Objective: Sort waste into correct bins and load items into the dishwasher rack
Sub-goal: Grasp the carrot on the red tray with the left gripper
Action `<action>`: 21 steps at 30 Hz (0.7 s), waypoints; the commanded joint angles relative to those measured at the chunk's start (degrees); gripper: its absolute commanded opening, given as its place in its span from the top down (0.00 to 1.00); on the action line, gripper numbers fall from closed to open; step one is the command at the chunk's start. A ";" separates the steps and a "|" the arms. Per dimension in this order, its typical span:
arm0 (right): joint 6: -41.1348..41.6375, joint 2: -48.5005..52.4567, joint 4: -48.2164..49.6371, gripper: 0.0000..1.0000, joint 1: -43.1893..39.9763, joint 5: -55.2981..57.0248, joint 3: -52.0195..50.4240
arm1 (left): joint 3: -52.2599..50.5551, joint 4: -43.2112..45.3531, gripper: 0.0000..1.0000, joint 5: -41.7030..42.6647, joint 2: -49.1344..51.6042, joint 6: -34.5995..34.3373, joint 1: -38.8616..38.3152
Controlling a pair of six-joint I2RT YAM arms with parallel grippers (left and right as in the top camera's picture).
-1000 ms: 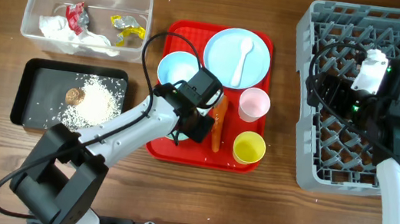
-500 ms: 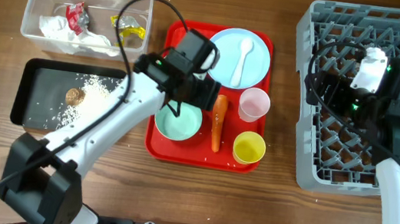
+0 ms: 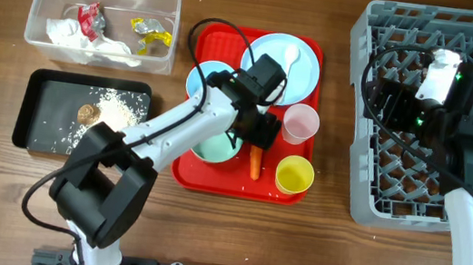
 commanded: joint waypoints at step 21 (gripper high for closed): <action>0.76 1.88 -0.85 0.00 0.17 0.98 0.90 | 0.48 3.34 0.45 -5.53 8.59 3.13 -3.30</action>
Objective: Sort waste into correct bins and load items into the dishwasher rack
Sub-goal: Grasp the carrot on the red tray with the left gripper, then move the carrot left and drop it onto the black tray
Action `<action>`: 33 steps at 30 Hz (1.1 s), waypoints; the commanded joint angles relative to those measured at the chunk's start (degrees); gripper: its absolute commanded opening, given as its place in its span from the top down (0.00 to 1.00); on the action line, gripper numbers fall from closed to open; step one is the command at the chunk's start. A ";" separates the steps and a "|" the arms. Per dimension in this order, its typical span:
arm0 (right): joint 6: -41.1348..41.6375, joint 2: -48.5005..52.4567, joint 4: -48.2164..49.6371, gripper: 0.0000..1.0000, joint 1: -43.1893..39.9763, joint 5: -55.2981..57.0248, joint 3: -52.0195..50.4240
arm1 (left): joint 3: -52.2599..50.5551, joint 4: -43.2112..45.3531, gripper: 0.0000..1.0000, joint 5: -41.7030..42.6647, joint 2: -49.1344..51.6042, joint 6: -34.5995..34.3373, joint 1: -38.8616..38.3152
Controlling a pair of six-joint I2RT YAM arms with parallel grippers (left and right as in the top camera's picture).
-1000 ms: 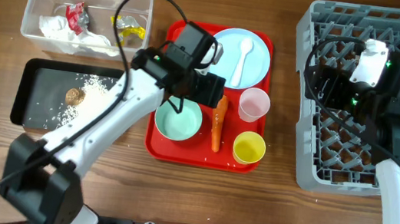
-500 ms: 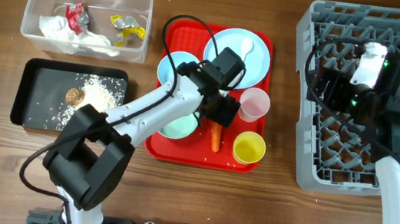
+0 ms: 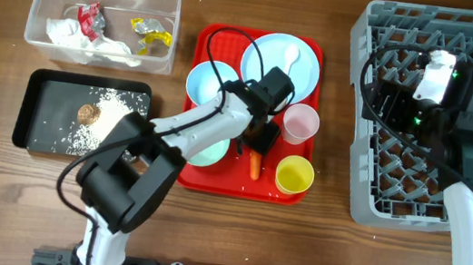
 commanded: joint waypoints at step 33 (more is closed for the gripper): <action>0.63 0.55 -0.07 0.00 0.17 1.16 0.90 | 8.11 -39.82 0.90 -9.75 -11.82 -5.77 36.06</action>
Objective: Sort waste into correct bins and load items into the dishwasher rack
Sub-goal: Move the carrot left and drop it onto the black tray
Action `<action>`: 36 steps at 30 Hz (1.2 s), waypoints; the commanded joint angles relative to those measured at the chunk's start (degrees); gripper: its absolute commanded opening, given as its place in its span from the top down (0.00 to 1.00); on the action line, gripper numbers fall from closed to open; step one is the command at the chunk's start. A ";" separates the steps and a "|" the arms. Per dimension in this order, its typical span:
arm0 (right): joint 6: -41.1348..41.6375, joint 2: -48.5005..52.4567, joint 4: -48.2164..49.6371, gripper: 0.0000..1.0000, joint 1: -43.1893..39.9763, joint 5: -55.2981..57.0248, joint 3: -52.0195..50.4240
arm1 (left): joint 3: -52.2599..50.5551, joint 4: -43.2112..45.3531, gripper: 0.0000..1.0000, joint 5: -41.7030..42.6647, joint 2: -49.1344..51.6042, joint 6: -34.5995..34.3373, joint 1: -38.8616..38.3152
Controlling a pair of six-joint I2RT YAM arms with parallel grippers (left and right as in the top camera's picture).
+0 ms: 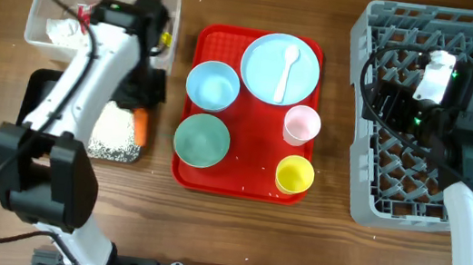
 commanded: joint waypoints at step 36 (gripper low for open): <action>1.27 0.48 -0.50 0.00 0.17 0.76 0.90 | -18.23 25.99 0.43 4.92 -21.09 -1.92 29.00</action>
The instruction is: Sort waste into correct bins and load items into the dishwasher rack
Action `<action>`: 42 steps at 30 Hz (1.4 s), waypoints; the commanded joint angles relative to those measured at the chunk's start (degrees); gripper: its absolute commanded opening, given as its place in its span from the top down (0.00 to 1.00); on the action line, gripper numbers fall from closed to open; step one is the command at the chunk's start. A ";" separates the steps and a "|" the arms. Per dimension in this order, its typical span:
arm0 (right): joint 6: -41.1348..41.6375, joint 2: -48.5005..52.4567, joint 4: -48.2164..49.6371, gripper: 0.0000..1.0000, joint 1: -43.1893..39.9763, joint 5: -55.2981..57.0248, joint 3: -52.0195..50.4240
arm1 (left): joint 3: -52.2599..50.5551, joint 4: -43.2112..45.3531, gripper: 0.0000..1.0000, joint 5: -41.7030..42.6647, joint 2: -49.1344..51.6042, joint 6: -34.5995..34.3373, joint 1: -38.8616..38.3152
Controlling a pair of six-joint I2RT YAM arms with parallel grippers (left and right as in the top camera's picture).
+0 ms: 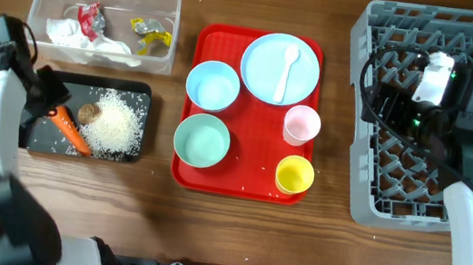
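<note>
An orange carrot point(69, 130) lies slantwise in the black tray point(137, 89), its tip by the heap of rice point(115, 125). My left gripper point(47, 100) is at the tray's left end, shut on the carrot's thick end. The red tray point(240, 185) holds a blue bowl point(212, 85), a green bowl point(202, 140), a blue plate point(267, 71) with a white spoon point(288, 64), a pink cup point(301, 124) and a yellow cup point(294, 174). My right gripper point(389, 100) hangs over the grey dishwasher rack point(365, 195); its fingers are too dark to read.
A clear plastic bin at the back left holds crumpled wrappers and white paper. A brown round scrap point(87, 113) sits in the black tray beside the rice. Bare wooden table lies along the front edge.
My left gripper and the carrot have moved from the right end of the black tray to its left end. The carrot now lies slanted low in the tray. The right arm is unchanged.
My left gripper was first down at the carrot on the red tray, between the green bowl and the cups. It then stood over the black tray's right end with the carrot hanging from it. Now the carrot is at the tray's left end.
</note>
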 commanded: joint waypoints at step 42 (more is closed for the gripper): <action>0.26 21.51 -16.81 0.07 12.07 -4.48 23.80 | 1.20 16.94 0.00 10.40 4.94 2.97 -50.29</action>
